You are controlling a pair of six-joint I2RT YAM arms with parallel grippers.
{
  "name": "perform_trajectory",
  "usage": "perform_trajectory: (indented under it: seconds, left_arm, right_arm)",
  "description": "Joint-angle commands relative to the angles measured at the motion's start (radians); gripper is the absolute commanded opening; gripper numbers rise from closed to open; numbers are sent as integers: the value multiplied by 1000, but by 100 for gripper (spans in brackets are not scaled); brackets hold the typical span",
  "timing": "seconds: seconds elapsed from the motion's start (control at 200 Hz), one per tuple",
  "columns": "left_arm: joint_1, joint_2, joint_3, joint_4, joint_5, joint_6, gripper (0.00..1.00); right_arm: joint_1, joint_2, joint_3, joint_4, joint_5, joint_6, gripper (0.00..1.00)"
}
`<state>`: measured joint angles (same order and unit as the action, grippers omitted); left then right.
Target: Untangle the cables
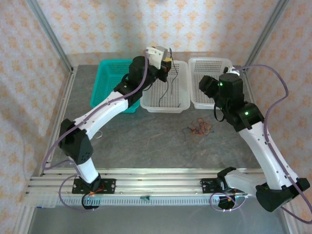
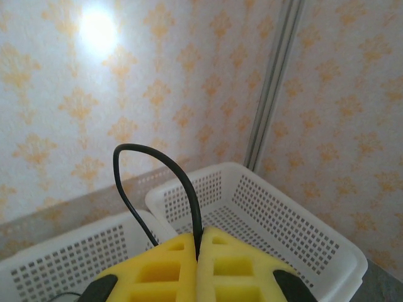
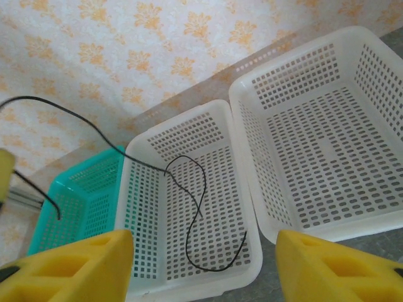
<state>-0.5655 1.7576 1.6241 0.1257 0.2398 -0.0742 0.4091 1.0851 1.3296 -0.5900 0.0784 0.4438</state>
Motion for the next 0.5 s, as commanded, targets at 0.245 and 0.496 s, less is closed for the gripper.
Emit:
perform_trajectory:
  seconds: [0.245, 0.496]
  left_arm:
    - [26, 265, 196, -199, 49, -202, 0]
    - [29, 383, 281, -311, -46, -253, 0]
  right_arm:
    - [-4, -11, -24, 34, 92, -19, 61]
    - [-4, -8, -61, 41, 83, 10, 61]
